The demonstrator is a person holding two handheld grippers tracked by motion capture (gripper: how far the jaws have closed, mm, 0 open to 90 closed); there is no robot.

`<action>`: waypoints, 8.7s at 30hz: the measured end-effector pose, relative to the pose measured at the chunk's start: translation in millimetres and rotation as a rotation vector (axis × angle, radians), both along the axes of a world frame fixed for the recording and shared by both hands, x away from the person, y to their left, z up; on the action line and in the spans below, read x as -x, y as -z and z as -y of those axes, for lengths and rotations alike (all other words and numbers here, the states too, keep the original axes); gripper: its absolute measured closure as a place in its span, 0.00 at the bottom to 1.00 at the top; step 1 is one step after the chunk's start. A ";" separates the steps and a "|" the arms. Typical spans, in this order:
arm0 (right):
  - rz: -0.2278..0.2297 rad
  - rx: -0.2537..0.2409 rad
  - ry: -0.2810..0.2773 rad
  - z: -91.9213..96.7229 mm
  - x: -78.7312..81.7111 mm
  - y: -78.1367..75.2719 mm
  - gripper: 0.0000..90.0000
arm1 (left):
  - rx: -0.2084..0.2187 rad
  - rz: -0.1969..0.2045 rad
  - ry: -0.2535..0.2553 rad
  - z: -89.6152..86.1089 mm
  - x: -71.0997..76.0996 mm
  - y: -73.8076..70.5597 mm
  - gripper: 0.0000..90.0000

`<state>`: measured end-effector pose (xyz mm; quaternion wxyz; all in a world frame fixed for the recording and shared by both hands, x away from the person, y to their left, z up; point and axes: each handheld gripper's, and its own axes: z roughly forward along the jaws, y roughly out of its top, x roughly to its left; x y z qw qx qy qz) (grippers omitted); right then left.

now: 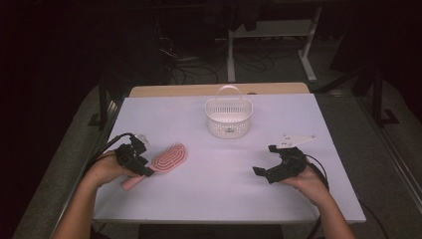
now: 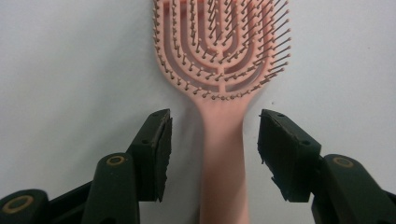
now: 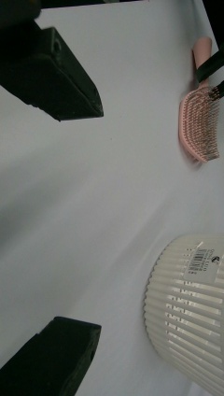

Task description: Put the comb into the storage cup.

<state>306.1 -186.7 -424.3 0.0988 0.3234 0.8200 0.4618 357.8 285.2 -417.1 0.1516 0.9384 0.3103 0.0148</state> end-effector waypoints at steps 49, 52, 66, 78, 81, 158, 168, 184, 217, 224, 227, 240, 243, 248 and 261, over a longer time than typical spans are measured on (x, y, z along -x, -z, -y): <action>0.002 -0.003 0.001 -0.4 0.0 -0.2 0.00 | -0.103 -0.007 -0.012 16.7 -1.0 10.6 0.76; 0.002 -0.004 0.001 -0.2 -0.1 -0.2 0.00 | -0.102 -0.009 -0.015 16.4 -1.2 10.5 0.77; 0.002 -0.004 0.002 0.6 -0.2 -0.2 0.00 | -0.080 -0.021 -0.022 13.1 -3.3 9.6 0.78; 0.002 -0.003 0.001 0.4 -0.3 -0.2 0.00 | -0.013 -0.006 -0.037 9.3 -2.8 1.0 0.78; 0.002 -0.004 0.002 0.4 -0.3 -0.3 0.00 | 0.019 0.015 -0.053 7.9 -3.0 -3.2 0.78; 0.001 -0.009 -0.003 -1.4 -1.0 0.0 0.00 | 0.620 0.456 -0.032 12.5 -2.3 -48.2 0.78; 0.002 -0.017 -0.001 -1.2 -1.2 -0.5 0.00 | 0.629 0.460 -0.013 23.4 -9.1 -53.3 0.78; 0.003 -0.019 0.001 -0.7 -1.2 -0.9 0.00 | 0.648 0.469 0.016 41.6 -21.1 -60.9 0.78; 0.006 -0.027 0.004 1.0 -1.3 -1.6 0.00 | 0.688 0.500 0.077 78.1 -48.0 -85.6 0.78; 0.005 -0.030 0.006 0.9 -0.9 -2.0 0.00 | 0.705 0.504 0.093 93.3 -58.3 -91.0 0.78; 0.004 -0.032 0.007 1.1 -0.7 -2.3 0.00 | 0.709 0.505 0.102 100.0 -62.2 -92.0 0.78; 0.004 -0.040 0.008 3.1 -0.7 -2.7 0.00 | 0.733 0.507 0.139 130.2 -82.8 -96.3 0.78; 0.005 -0.040 0.008 3.0 -0.6 -2.6 0.00 | 0.743 0.507 0.143 136.7 -88.1 -97.7 0.78; 0.004 -0.040 0.005 3.1 -0.8 -2.6 0.00 | 0.751 0.506 0.152 147.8 -97.0 -97.7 0.78; 0.005 -0.049 0.004 4.6 -0.7 -2.9 0.00 | 0.756 0.502 0.194 180.9 -117.9 -93.7 0.78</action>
